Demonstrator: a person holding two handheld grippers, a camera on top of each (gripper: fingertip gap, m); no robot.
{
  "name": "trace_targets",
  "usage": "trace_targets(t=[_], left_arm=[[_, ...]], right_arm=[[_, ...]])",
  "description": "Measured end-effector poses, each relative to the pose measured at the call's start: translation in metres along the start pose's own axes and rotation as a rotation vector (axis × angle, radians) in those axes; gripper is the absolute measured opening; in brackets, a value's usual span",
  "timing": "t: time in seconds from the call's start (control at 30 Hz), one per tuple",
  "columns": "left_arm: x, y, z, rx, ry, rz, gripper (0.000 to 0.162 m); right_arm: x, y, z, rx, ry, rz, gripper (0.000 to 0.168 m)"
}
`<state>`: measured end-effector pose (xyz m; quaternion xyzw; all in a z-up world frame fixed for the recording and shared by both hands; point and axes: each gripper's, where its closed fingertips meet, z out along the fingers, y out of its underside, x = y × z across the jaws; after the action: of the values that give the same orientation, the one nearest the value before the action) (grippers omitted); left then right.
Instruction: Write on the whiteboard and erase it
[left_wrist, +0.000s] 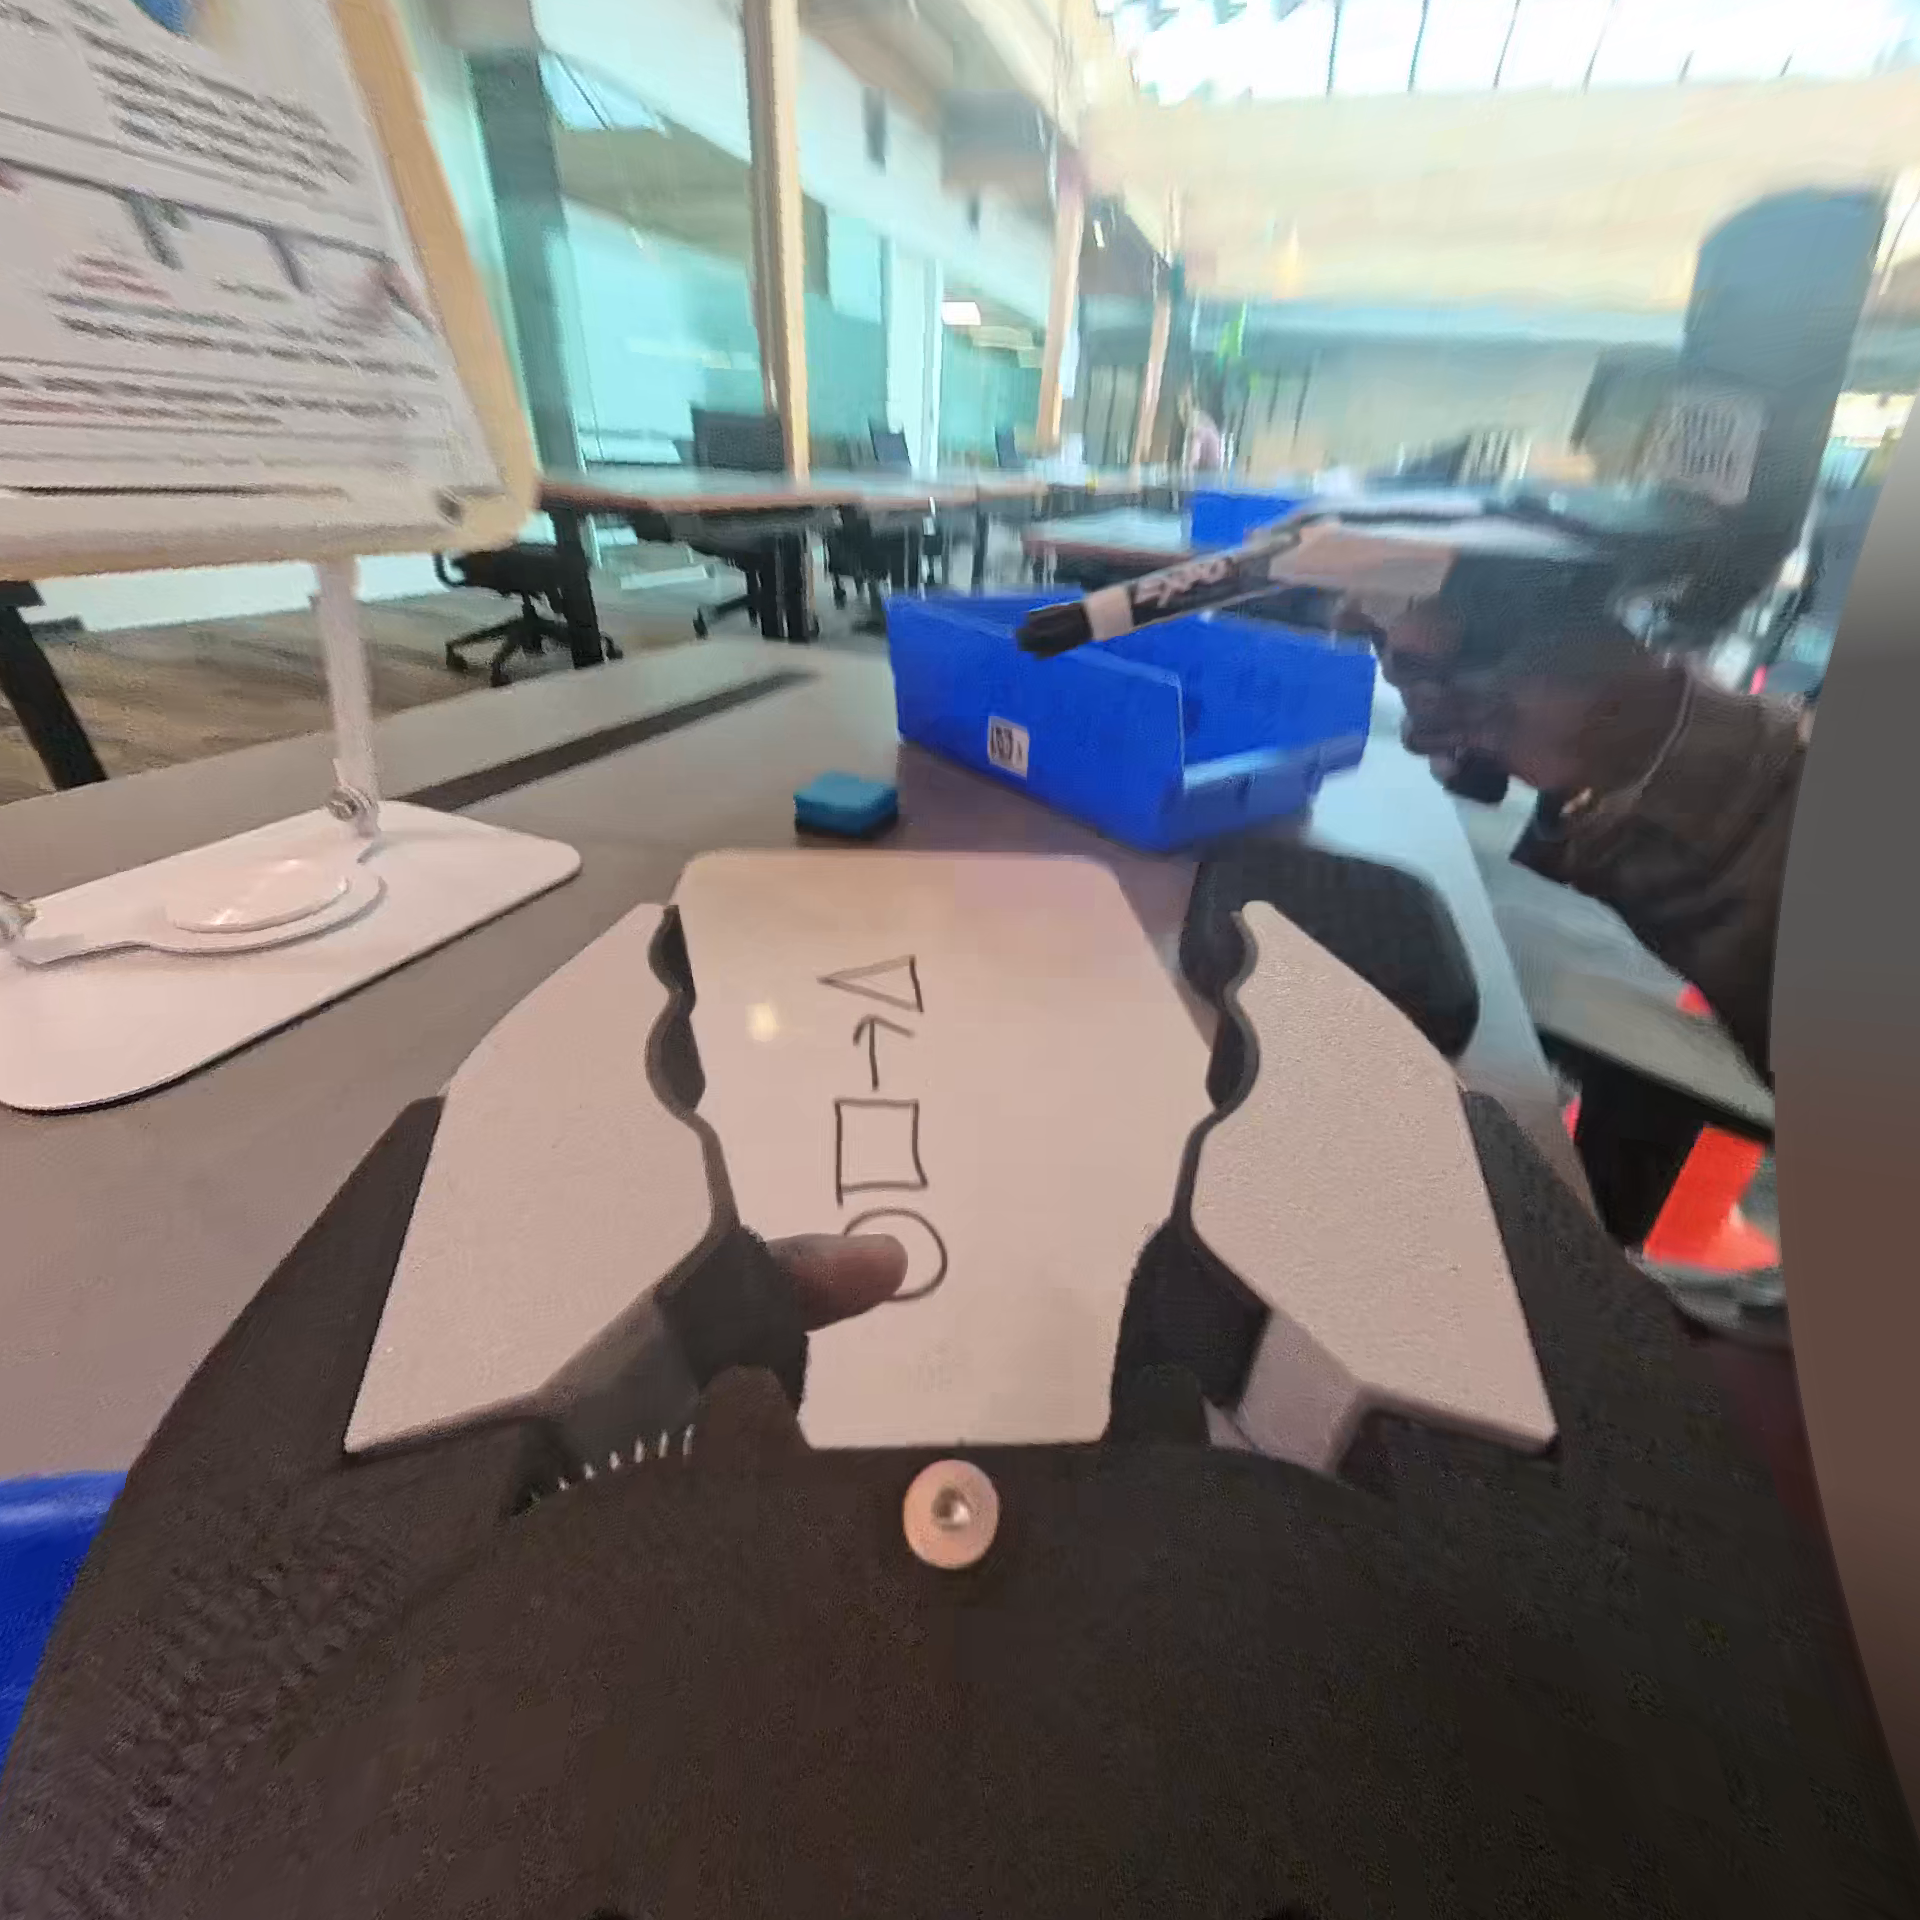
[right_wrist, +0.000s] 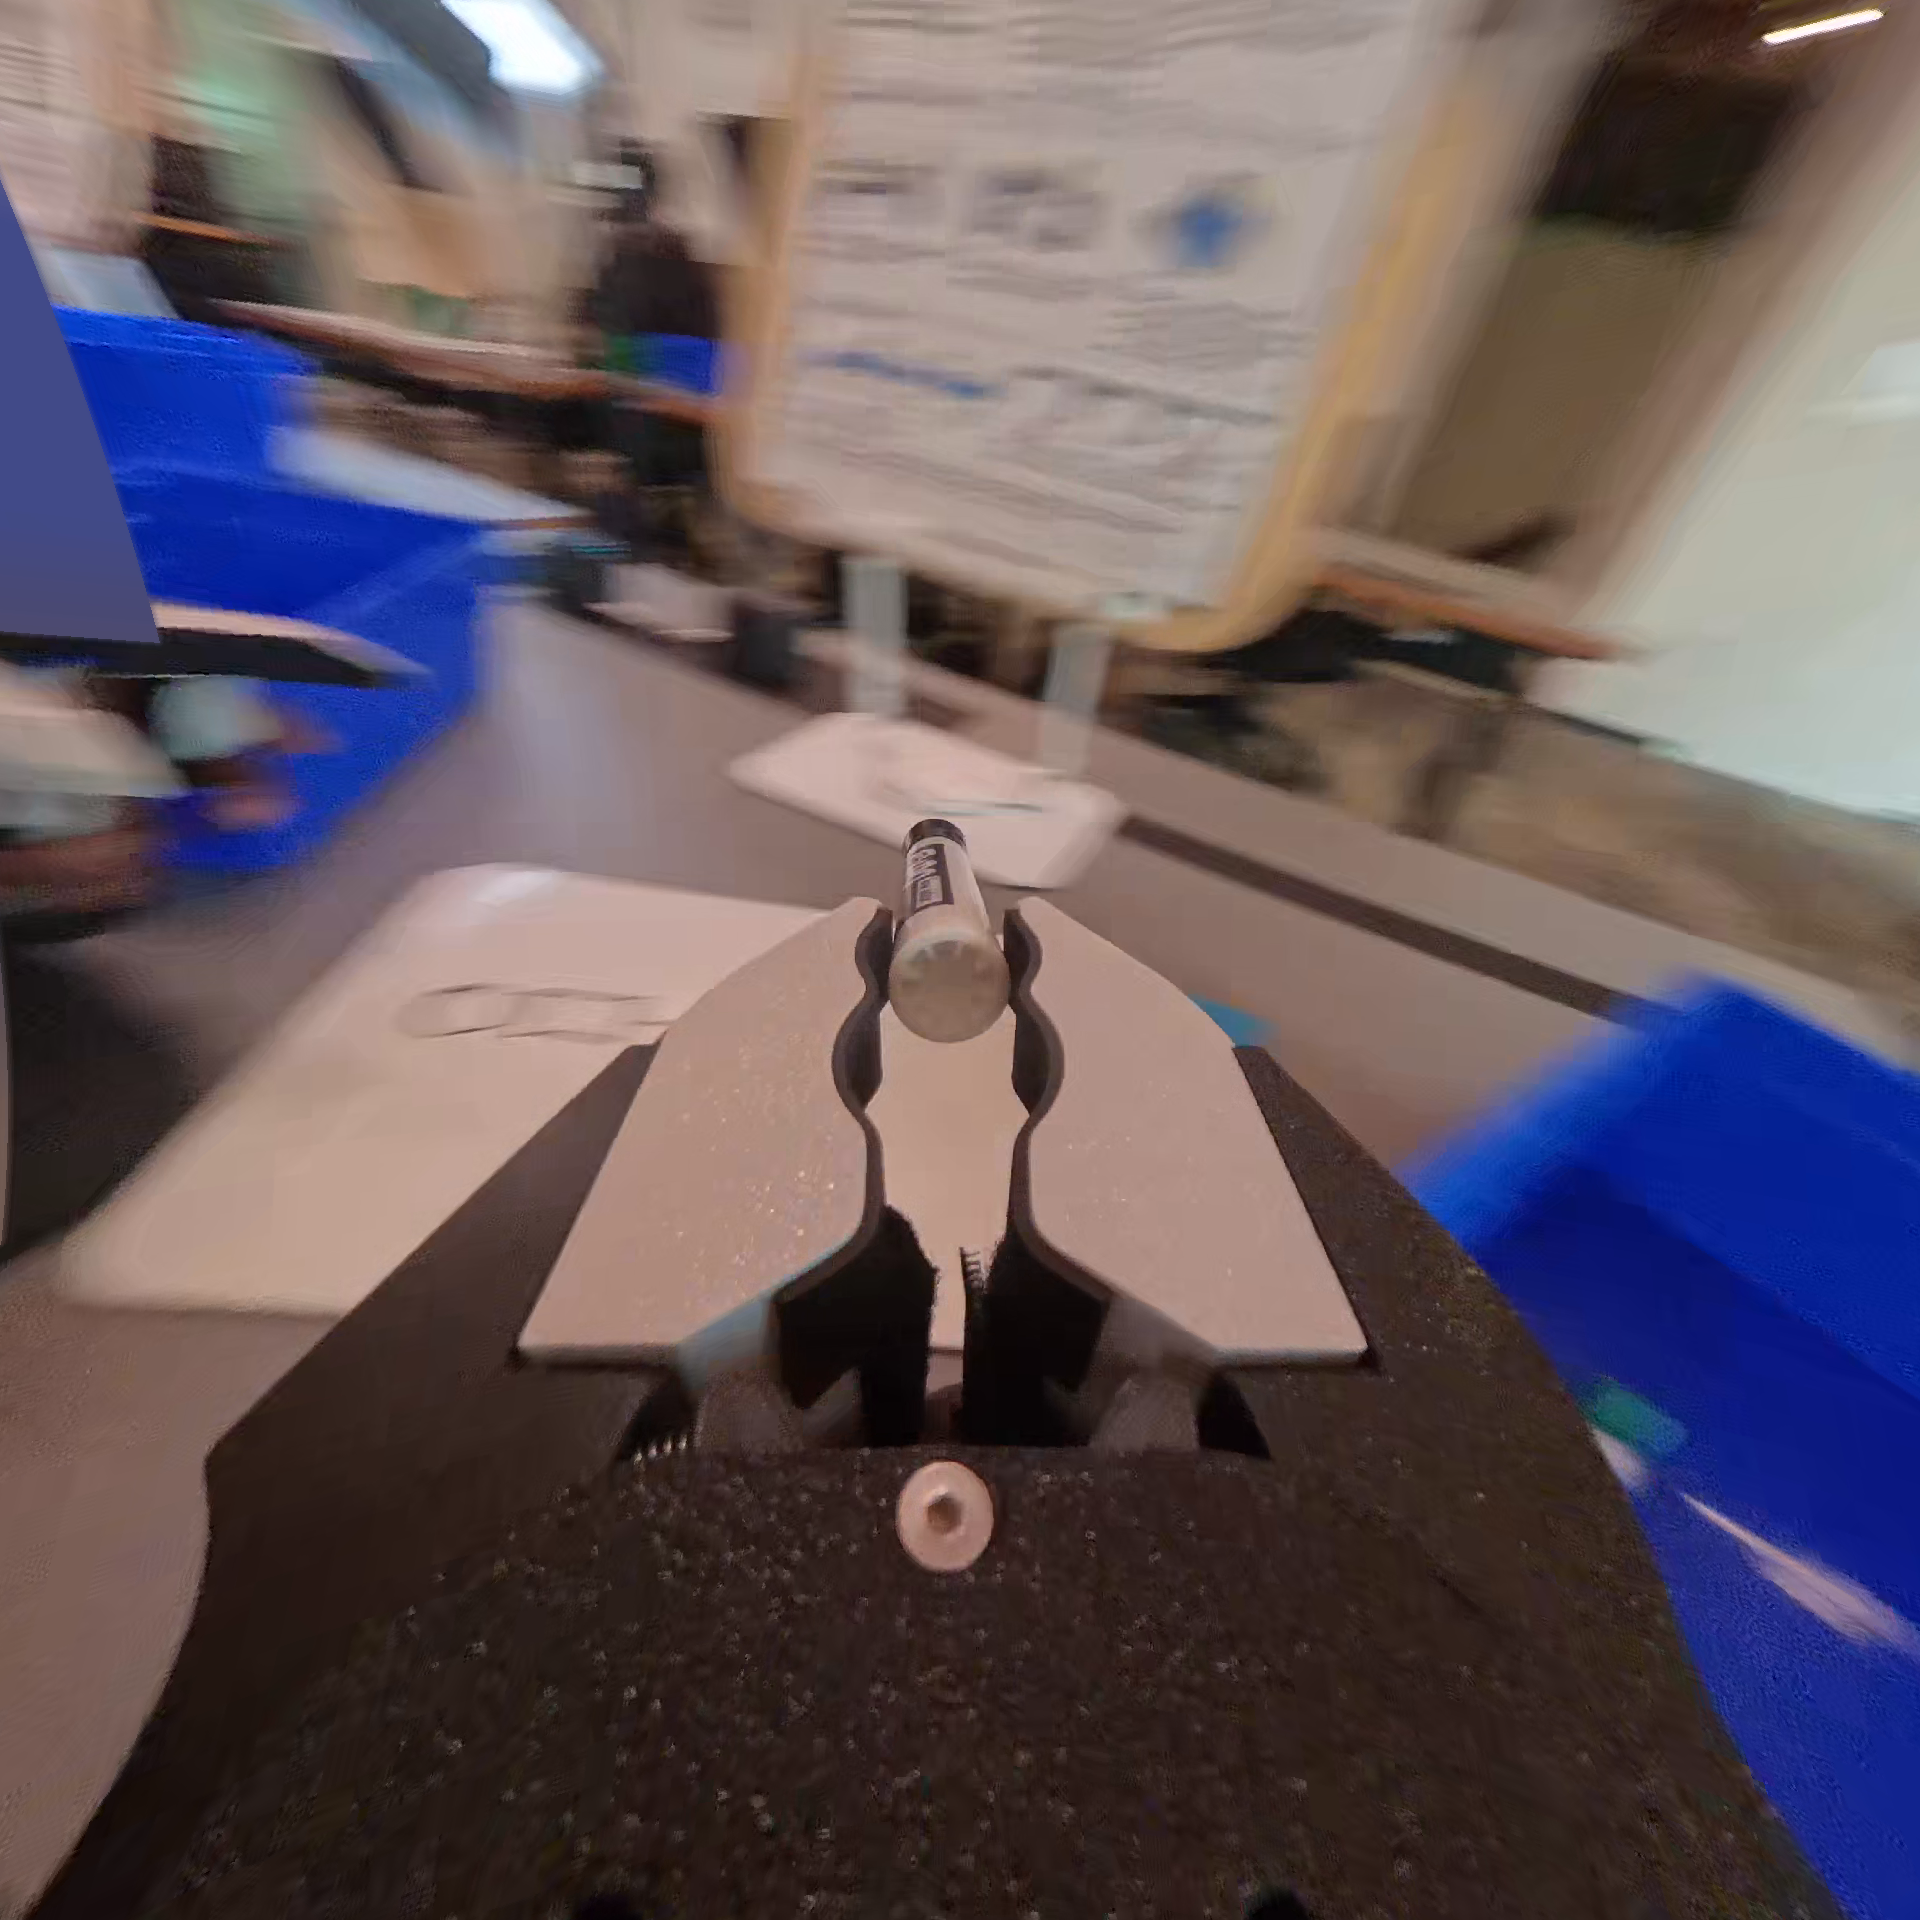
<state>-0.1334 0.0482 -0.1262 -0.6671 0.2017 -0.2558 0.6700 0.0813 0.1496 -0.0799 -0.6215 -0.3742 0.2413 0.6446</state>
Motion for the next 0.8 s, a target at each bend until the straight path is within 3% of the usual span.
trace_targets(t=[0.1, 0.27, 0.4, 0.5, 0.8], left_arm=[[-0.006, -0.009, -0.005, 0.064, -0.013, -0.014, 0.096], [0.002, 0.005, 0.001, -0.001, 0.003, 0.093, 0.090], [0.010, 0.009, 0.004, -0.016, 0.020, 0.137, 0.084], [0.009, 0.014, 0.005, -0.039, 0.017, 0.137, 0.083], [0.009, 0.013, 0.005, -0.036, 0.012, 0.142, 0.081]], right_arm=[[0.102, 0.017, -0.035, -0.111, 0.378, -0.045, 0.021], [0.178, 0.085, -0.037, -0.405, 0.524, 0.034, 0.021], [0.195, 0.118, -0.027, -0.526, 0.534, 0.044, 0.021], [0.191, 0.123, -0.034, -0.577, 0.553, 0.053, 0.021], [0.171, 0.159, -0.050, -0.940, 0.472, 0.100, 0.021]])
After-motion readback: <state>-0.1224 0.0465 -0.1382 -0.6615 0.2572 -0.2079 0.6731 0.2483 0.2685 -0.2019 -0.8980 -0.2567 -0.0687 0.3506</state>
